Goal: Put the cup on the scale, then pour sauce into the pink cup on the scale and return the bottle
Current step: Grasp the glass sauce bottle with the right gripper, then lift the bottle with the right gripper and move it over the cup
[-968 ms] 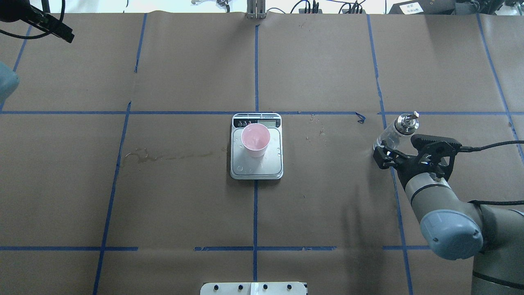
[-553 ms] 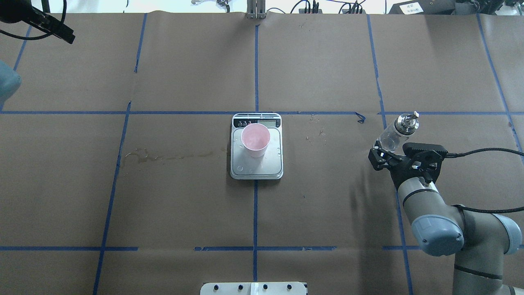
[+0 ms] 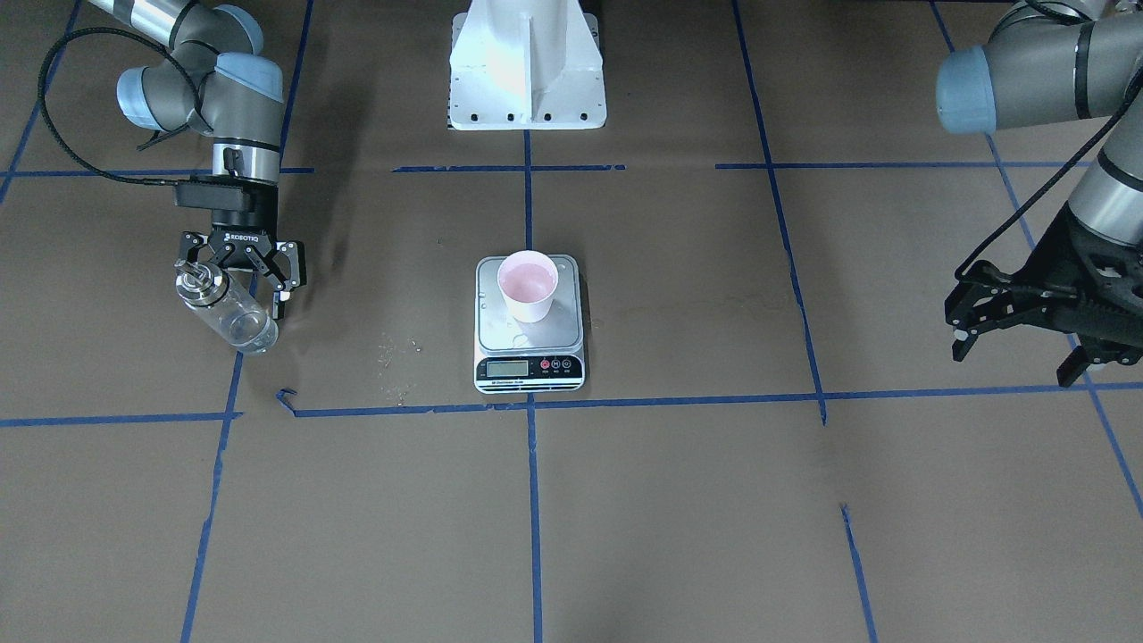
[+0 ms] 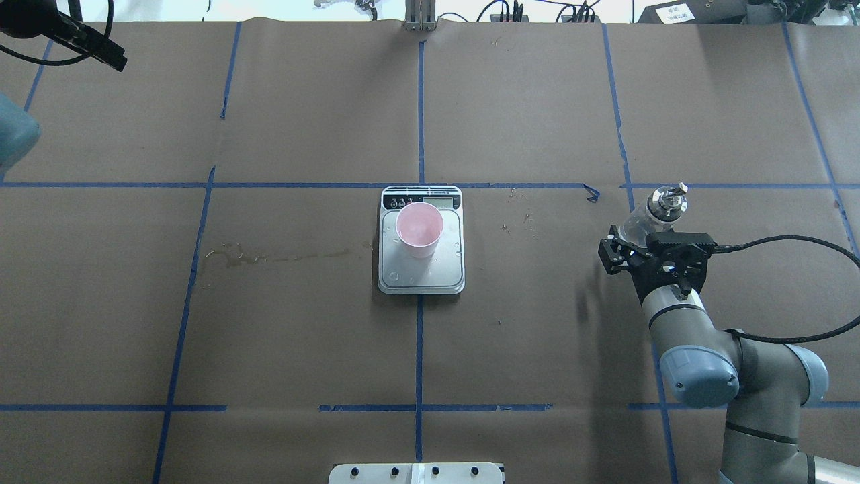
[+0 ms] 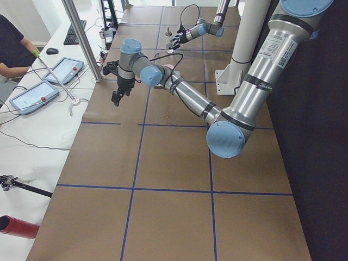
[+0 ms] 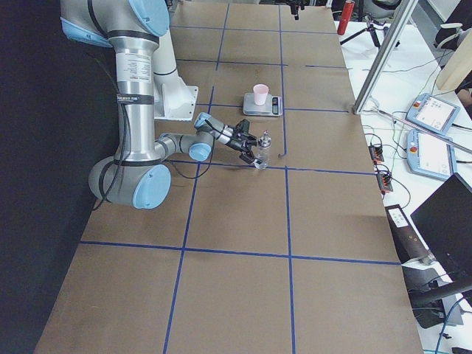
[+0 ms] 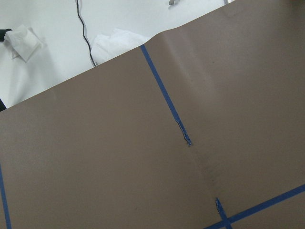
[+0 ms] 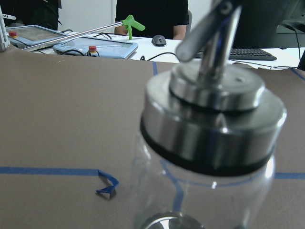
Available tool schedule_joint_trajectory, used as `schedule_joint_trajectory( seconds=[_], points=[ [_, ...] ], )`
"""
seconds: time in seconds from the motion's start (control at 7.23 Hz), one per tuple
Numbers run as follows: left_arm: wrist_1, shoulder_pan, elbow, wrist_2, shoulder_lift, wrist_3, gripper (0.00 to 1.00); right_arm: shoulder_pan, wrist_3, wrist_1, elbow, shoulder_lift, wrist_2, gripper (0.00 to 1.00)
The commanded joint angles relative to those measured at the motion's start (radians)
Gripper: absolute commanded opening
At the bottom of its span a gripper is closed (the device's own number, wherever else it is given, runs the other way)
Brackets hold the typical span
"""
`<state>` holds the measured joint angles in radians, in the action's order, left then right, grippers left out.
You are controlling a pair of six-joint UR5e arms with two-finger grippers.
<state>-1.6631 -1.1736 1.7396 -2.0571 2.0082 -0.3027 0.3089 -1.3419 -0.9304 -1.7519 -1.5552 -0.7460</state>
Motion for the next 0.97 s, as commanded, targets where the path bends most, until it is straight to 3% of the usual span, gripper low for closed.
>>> schedule_joint_trajectory(
  seconds=[0.0,0.14,0.28,0.55,0.83],
  points=[
    [-0.003,0.0,-0.003,0.0,0.001,-0.001,1.0,0.025,0.017,-0.001,0.002,0.003,0.0,1.0],
    [-0.001,0.0,-0.002,0.0,0.001,-0.002,1.0,0.029,0.015,0.001,0.002,0.009,0.002,0.61],
    [-0.003,0.0,-0.003,0.0,0.001,-0.003,1.0,0.032,0.017,0.001,0.002,0.02,-0.001,0.01],
    [-0.003,0.0,0.0,-0.003,0.003,-0.004,1.0,0.059,0.114,0.028,-0.017,0.059,-0.027,0.0],
    [-0.003,0.0,0.002,-0.005,-0.003,-0.001,1.0,0.064,0.379,0.039,-0.076,0.134,-0.081,0.0]
  ],
)
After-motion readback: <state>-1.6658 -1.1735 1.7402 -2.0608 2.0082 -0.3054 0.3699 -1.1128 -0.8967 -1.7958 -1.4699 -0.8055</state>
